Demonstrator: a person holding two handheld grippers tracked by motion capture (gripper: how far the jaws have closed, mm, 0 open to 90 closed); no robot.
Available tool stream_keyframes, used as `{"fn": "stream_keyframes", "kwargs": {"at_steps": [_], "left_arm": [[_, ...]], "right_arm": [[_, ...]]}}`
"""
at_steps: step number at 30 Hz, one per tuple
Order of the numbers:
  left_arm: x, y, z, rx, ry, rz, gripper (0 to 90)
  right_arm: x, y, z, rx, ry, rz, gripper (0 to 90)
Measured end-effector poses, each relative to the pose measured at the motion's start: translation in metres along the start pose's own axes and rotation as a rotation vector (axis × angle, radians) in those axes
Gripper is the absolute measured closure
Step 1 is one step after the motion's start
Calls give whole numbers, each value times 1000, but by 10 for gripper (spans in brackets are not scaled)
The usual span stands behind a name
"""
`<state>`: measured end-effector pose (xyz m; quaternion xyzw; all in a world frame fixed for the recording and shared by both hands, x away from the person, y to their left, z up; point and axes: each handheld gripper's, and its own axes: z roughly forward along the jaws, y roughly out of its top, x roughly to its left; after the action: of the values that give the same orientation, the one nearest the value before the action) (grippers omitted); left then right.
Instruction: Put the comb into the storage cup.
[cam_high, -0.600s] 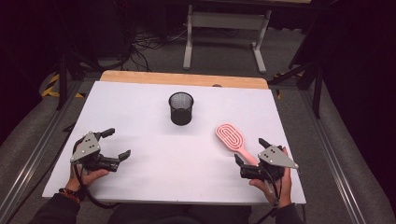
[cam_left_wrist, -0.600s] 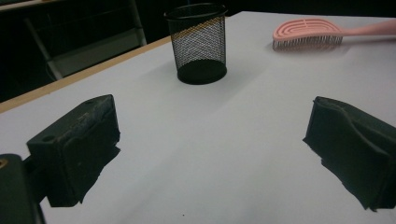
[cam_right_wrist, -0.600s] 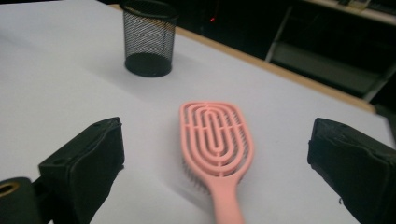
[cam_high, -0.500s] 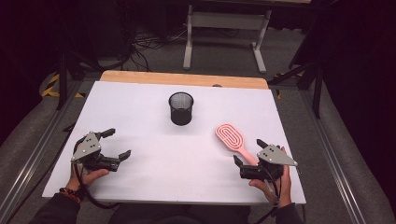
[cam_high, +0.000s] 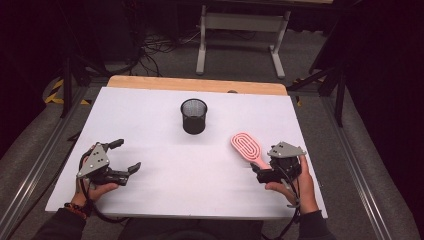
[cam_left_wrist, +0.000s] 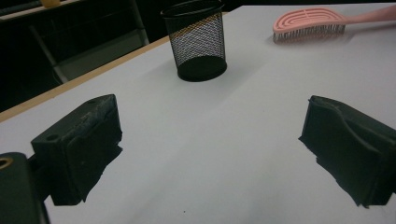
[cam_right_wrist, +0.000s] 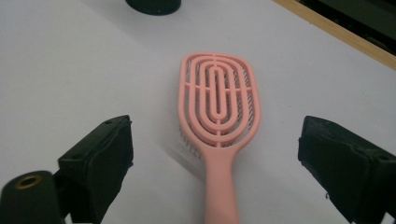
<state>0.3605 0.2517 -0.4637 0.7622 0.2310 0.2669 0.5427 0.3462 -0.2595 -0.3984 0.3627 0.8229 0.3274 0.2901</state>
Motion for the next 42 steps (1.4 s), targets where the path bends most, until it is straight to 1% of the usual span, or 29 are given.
{"fn": "stream_keyframes", "kwargs": {"at_steps": [3, 4, 6, 8, 11, 13, 15, 17, 18, 19, 20, 21, 23, 24, 25, 26, 27, 28, 30, 31, 32, 33, 35, 38, 40, 42], "left_arm": [[2, -1, 1, 5, -5, -12, 51], [2, -2, 0, 4, -7, -16, 51], [3, -3, 0, 11, -9, -19, 49], [4, -4, 0, 16, -15, -20, 49], [3, -5, -4, 17, -5, -22, 49], [3, -5, -5, 7, -1, -29, 49], [3, -4, -5, 10, -4, -20, 49], [2, -4, -4, 16, -9, -22, 49], [2, -4, -3, 21, -10, -17, 49], [1, -4, -2, 17, -14, -20, 49], [1, -4, -2, 17, -14, -20, 49], [1, -4, -1, 18, -15, -20, 49], [2, -4, 0, 25, -22, -19, 50], [2, -4, 1, 26, -22, -19, 49], [2, -4, 1, 26, -22, -19, 49], [2, -4, 2, 26, -22, -18, 49], [2, -4, 2, 25, -25, -22, 49], [2, -4, 4, 27, -29, -21, 49], [3, -3, 4, 31, -32, -19, 49], [3, -3, 4, 37, -35, -17, 49], [2, -3, 5, 37, -38, -18, 49], [2, -3, 5, 37, -35, -16, 49], [3, -3, 6, 35, -37, -18, 49], [2, -3, 7, 42, -39, -19, 49], [2, -3, 7, 43, -39, -23, 49], [3, -4, 7, 40, -40, -27, 50]], "right_arm": [[-8, 8, 3, 42, 15, 16, 111], [-9, 10, 4, 54, 21, 15, 111], [-12, 15, 7, 78, 10, 1, 112], [-13, 18, 9, 91, 26, 3, 111], [-15, 23, 16, 133, 22, -7, 111], [-15, 27, 19, 155, 44, -5, 111], [-12, 30, 21, 165, 62, -10, 111], [-7, 34, 24, 179, 59, -29, 112], [-6, 34, 26, 194, 62, -37, 118], [-5, 35, 28, 209, 71, -42, 131], [-5, 35, 28, 209, 71, -42, 131], [-4, 36, 31, 238, 72, -50, 134], [-4, 36, 34, 262, 79, -55, 134], [-4, 35, 35, 283, 79, -59, 135], [-4, 35, 35, 283, 79, -59, 135], [-5, 34, 36, 301, 79, -68, 136], [-6, 31, 37, 339, 80, -67, 142], [-8, 27, 39, 361, 81, -60, 145], [-10, 21, 41, 398, 87, -61, 164], [-10, 21, 41, 398, 87, -61, 164], [-11, 19, 42, 414, 85, -63, 171], [-15, 14, 45, 447, 104, -45, 185], [-16, 13, 46, 451, 103, -41, 198], [-19, 11, 53, 476, 110, -26, 236], [-20, 11, 58, 488, 121, -26, 279], [-22, 12, 61, 488, 123, -13, 326]]}}
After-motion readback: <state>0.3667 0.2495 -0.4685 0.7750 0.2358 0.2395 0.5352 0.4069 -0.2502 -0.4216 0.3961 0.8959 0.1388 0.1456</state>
